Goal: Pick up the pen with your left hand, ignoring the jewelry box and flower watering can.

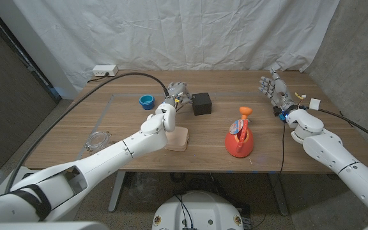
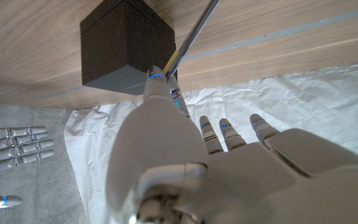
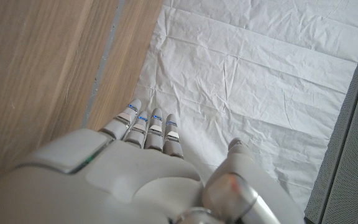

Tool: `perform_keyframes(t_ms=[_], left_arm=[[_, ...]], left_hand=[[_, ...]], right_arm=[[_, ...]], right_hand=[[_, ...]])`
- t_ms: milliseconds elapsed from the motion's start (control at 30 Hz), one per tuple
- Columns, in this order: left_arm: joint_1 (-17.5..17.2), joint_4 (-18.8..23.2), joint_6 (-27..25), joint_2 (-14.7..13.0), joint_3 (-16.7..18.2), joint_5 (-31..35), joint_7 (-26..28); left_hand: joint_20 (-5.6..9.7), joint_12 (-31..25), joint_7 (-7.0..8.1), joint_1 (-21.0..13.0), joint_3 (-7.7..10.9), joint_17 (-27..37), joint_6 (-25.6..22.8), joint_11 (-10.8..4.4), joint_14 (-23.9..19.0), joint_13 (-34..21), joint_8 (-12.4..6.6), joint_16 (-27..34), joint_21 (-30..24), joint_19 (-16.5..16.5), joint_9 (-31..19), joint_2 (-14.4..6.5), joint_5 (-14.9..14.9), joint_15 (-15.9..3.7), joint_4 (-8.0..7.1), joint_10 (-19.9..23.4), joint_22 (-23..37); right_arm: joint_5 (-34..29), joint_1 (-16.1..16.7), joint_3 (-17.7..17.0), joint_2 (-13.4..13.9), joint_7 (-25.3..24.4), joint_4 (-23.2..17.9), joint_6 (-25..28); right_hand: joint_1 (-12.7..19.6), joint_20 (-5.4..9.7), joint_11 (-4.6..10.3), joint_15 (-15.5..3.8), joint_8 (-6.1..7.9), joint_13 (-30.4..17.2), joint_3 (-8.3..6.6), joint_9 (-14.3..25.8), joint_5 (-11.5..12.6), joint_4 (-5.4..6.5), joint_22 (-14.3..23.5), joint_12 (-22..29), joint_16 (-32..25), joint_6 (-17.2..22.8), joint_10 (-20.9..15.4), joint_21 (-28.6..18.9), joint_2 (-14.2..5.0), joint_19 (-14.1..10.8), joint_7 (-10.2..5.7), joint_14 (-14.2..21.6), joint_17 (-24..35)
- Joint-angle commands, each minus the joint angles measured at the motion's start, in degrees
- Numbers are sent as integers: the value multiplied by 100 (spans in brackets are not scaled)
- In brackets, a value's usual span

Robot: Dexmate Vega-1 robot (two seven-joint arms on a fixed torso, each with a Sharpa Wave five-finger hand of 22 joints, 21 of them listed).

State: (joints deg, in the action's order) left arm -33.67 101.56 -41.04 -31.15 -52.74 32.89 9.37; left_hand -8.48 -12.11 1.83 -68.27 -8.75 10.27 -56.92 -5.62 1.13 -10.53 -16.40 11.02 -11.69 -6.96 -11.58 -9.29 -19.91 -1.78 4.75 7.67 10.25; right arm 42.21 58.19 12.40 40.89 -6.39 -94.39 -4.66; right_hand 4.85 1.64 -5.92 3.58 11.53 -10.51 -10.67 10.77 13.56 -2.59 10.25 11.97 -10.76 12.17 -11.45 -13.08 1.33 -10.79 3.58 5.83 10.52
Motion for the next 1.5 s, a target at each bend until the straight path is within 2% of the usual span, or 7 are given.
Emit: perform_keyframes(t_ms=[33, 700, 1500], left_arm=[[-10, 245, -71, -101, 36, 91, -102], [58, 551, -308, -172, 29, 382, -333], [46, 992, -347, -295, 167, 646, -525]], left_hand=[[-13, -10, -14, -65, 35, 8, -24, -3, -39, -9, 7, -21, -32, 53, -34, -4, 30, -193, 3, 50, 12], [-9, 3, -24, -92, 68, 6, -97, -29, -55, -9, -4, -23, -21, 75, -52, -3, 86, -211, -19, 86, 13], [-3, 17, -4, -111, 97, 6, -173, -51, -83, -10, -23, -23, -11, 96, -73, 7, 143, -216, -46, 114, 13]], right_arm=[[-16, 69, -45, 17, -59, -124, -21], [-16, 156, -128, 34, -70, -204, -104], [-46, 312, -224, 49, -159, -391, -190]], right_hand=[[-11, 2, -49, 47, -20, -14, 9, 23, 29, -15, 26, 11, -4, 11, -10, 14, -42, -33, -35, 1, 21], [-7, 3, -45, 36, -18, -14, 18, 23, 29, -19, 27, 9, -5, 14, -3, 30, -49, -41, -27, 2, 20], [-3, 3, -46, 50, -16, -14, 32, 23, 29, -24, 28, 15, -5, 16, -16, 50, -56, -49, -25, 1, 20]])
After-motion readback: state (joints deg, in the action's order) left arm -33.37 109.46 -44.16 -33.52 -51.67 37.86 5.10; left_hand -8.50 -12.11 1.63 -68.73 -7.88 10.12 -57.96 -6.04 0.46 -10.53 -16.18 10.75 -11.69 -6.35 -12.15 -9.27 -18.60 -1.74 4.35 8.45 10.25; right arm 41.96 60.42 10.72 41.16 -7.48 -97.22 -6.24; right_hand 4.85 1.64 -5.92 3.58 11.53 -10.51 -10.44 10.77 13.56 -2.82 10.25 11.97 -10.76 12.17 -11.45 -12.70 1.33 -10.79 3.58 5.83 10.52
